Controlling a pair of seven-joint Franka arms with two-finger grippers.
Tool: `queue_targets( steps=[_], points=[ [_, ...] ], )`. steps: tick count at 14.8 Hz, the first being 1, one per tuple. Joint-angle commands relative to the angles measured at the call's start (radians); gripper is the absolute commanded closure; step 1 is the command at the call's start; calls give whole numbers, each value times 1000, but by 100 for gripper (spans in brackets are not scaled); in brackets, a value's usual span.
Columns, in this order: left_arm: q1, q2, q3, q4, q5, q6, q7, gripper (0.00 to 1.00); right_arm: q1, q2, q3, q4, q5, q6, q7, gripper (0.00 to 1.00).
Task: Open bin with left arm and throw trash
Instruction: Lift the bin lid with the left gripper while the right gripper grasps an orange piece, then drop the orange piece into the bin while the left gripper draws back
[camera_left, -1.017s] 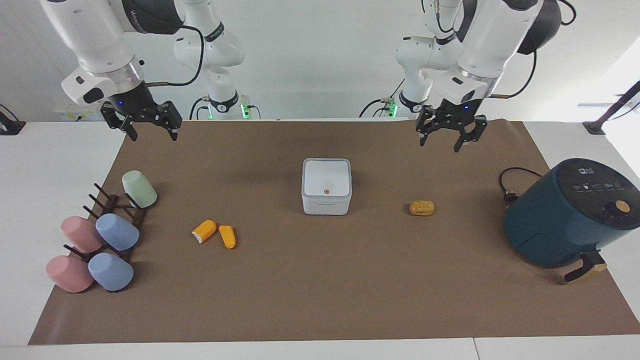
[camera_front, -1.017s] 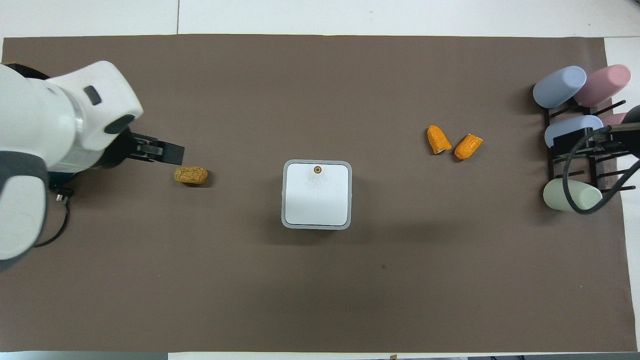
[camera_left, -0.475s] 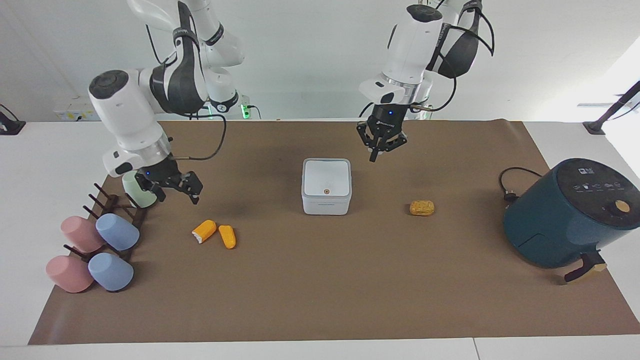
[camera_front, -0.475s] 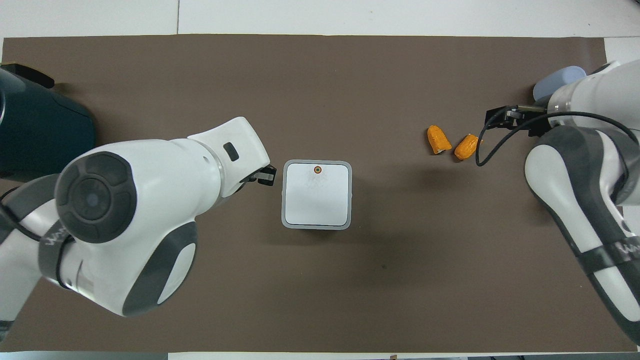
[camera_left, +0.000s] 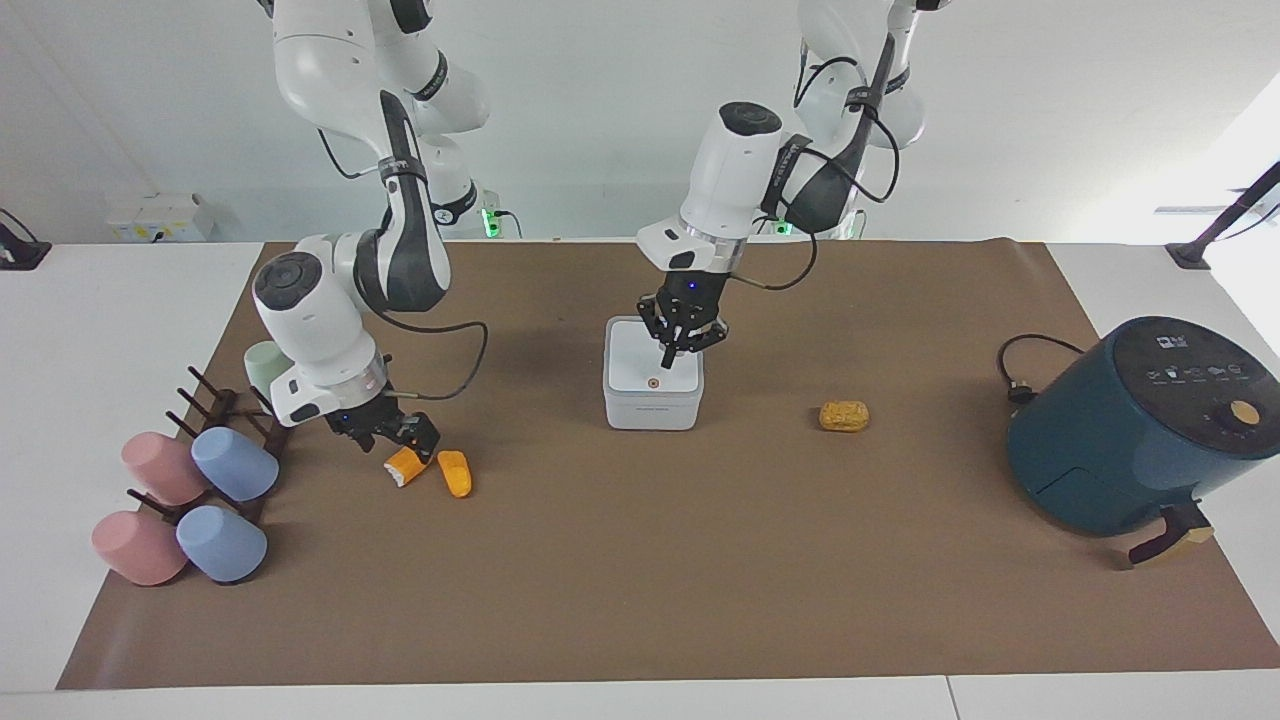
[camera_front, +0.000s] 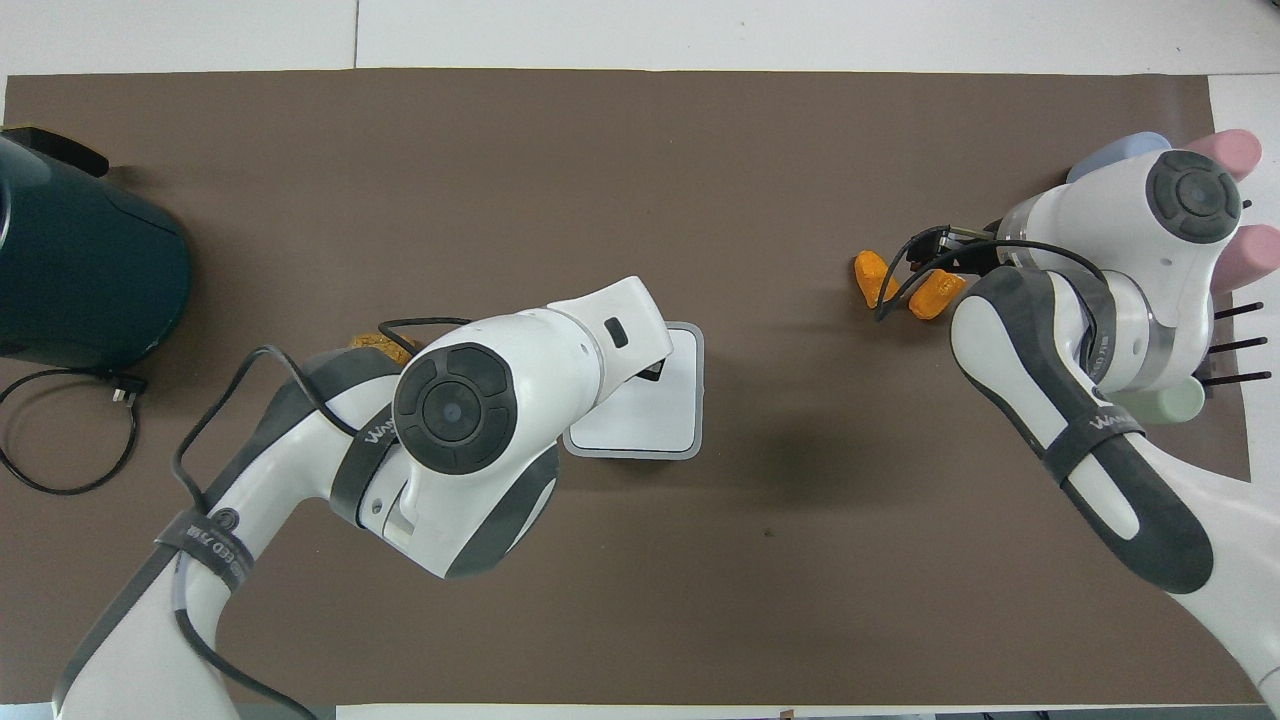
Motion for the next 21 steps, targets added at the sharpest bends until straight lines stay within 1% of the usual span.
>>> queue_targets(
  steps=[1,3,4,5,6,7,8,9,10,11,12,13,14,15,16,17,18,19,20,21],
  points=[
    [-17,32,16,-1,-3,39,-3,100,-2,26,5,-2,14,18,64,0],
    [-32,44,16,-21,-3,48,-1,100,-10,27,5,-8,14,16,52,0],
    [-34,41,16,-33,-3,47,2,100,-16,29,4,-8,14,15,29,3],
    [-36,37,16,-42,-3,39,4,100,-17,29,4,-8,14,11,12,18],
    [-36,35,16,-41,-3,22,2,100,-17,30,4,-14,14,11,10,41],
    [-36,32,17,-35,-3,-8,0,100,-16,36,5,-19,14,18,10,58],
    [-34,14,17,-32,-3,-53,3,100,-16,43,5,-20,14,18,10,72],
    [-28,-24,17,-33,-3,-99,5,100,-10,43,5,-19,14,7,12,80],
    [-22,-47,19,-32,-3,-155,5,100,-8,43,5,-8,12,-10,12,99],
    [-22,-72,23,-32,-3,-209,5,100,-8,43,5,21,11,-54,12,100],
    [-19,-99,25,-32,-3,-260,5,100,-8,43,5,82,-3,-143,1,100],
    [1,-133,25,-32,-3,-324,7,100,-7,43,5,149,-3,-233,-25,100],
    [33,-168,25,-32,-3,-385,10,100,-5,33,5,192,-3,-304,-46,100],
    [52,-204,25,-33,-3,-433,20,94,-1,20,13,214,-1,-346,-46,100],
    [88,-234,25,-33,-3,-484,39,66,10,-12,30,220,2,-372,-45,100],
    [128,-262,25,-33,-3,-533,75,27,22,-42,50,220,11,-384,-42,100],
    [156,-285,25,-32,-3,-582,129,2,41,-62,85,228,14,-409,-21,100],
    [193,-301,25,-32,-3,-617,201,0,74,-68,123,249,14,-432,68,100],
    [231,-314,25,-30,-3,-639,274,0,120,-66,145,283,11,-447,224,100],
    [263,-322,28,-30,-3,-644,305,0,186,-62,151,317,9,-450,359,100]
  ],
)
